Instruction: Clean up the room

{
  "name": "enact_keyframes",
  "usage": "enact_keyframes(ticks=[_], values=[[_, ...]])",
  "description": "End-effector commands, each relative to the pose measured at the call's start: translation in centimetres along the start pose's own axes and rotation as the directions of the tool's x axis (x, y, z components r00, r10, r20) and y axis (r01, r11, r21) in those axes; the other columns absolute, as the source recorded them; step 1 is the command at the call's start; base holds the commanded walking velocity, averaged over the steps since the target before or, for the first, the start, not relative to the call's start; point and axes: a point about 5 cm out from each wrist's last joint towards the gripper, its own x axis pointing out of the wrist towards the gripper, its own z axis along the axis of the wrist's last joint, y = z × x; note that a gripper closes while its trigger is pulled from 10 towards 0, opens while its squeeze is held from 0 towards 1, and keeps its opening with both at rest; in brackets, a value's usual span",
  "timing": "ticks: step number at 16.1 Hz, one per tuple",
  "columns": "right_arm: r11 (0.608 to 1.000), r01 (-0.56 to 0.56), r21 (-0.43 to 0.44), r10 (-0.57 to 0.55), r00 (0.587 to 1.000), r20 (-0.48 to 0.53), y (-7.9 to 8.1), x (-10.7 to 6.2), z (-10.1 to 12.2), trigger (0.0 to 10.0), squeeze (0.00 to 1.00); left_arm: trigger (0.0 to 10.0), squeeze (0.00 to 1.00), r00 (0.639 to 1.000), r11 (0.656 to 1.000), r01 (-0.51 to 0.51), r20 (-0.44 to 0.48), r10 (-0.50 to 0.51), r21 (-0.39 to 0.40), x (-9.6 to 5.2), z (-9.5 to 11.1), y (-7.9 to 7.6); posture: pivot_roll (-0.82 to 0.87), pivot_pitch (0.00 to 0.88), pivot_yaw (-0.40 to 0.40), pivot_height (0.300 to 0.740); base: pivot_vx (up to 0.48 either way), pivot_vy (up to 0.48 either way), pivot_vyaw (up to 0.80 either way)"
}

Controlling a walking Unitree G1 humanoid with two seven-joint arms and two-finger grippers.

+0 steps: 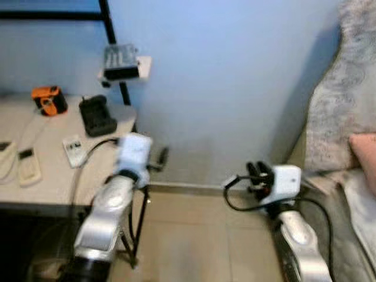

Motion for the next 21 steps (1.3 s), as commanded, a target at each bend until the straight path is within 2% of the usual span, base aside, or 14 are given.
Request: enact_keyframes(ticks=[1,8,11,13,21], values=[[1.000,-0.030,0.007,0.030,1.000,0.008,0.97,0.39,0.30,10.0,0.00,10.0,0.00,0.999,0.999,-0.031,-0.015,0.032,0.012,-0.23,-0.15,0.85,0.04,0.000,0.019,0.710,0.000,0.000,0.00],[0.999,-0.038,0.007,0.038,0.999,0.004,1.03,0.55,0.29,10.0,0.00,10.0,0.00,0.998,0.998,-0.057,-0.009,0.056,-0.024,-0.40,-0.21,1.05,0.04,0.000,0.015,0.710,0.339,-0.229,0.00],[0.999,-0.039,0.003,0.039,0.999,0.005,1.00,0.60,0.33,10.0,0.00,10.0,0.00,0.995,0.995,-0.095,-0.019,0.095,-0.011,-0.32,-0.38,1.58,0.04,0.000,0.017,0.710,0.000,0.000,0.00],[0.999,-0.038,0.004,0.038,0.999,0.007,1.03,0.58,0.36,10.0,0.00,10.0,0.00,0.996,0.995,-0.091,0.019,0.091,-0.035,-0.42,0.06,1.73,0.04,0.000,0.018,0.710,0.000,0.000,0.00],[0.999,-0.046,0.004,0.046,0.999,0.008,1.32,0.66,0.30,10.0,0.00,10.0,0.00,0.998,0.998,-0.052,0.017,0.053,-0.025,-0.23,0.27,1.65,0.04,0.000,0.021,0.710,0.480,0.000,0.00]])
